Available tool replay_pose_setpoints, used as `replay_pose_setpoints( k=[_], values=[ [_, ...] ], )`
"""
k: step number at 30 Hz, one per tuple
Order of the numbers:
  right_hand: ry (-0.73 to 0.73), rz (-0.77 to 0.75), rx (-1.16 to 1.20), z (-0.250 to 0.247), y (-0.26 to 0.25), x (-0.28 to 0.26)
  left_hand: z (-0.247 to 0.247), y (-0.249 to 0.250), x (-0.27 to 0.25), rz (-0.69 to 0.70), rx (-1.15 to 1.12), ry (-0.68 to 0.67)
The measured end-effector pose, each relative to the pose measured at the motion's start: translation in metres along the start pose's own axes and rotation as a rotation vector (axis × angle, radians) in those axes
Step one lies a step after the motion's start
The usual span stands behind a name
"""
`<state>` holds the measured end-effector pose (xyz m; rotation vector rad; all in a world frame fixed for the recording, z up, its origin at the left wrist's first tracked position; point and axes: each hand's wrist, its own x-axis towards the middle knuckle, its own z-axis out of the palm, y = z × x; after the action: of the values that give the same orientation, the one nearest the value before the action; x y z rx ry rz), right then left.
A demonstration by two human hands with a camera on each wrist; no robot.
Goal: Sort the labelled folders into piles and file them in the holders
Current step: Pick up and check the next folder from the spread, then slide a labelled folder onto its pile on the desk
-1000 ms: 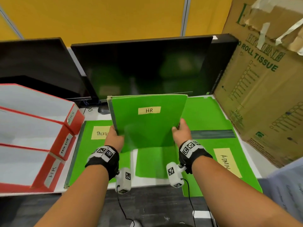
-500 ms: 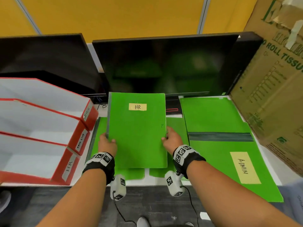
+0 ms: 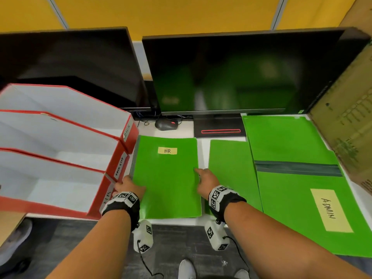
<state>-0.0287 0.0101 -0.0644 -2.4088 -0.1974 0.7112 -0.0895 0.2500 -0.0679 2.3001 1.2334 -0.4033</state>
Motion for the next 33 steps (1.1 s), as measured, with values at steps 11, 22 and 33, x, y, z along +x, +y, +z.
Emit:
replay_pose_setpoints(
  k=[11, 22, 33],
  values=[
    [-0.056, 0.008, -0.124, 0.011, -0.004, 0.002, 0.005, -0.004, 0.01, 0.075, 0.014, 0.005],
    [0.149, 0.088, 0.012, -0.027, 0.023, -0.006, 0.017, 0.058, -0.023, 0.358, 0.005, 0.042],
    [0.303, 0.281, -0.013, -0.1, 0.117, -0.04, 0.079, 0.14, -0.089, 0.551, -0.112, -0.189]
  ],
)
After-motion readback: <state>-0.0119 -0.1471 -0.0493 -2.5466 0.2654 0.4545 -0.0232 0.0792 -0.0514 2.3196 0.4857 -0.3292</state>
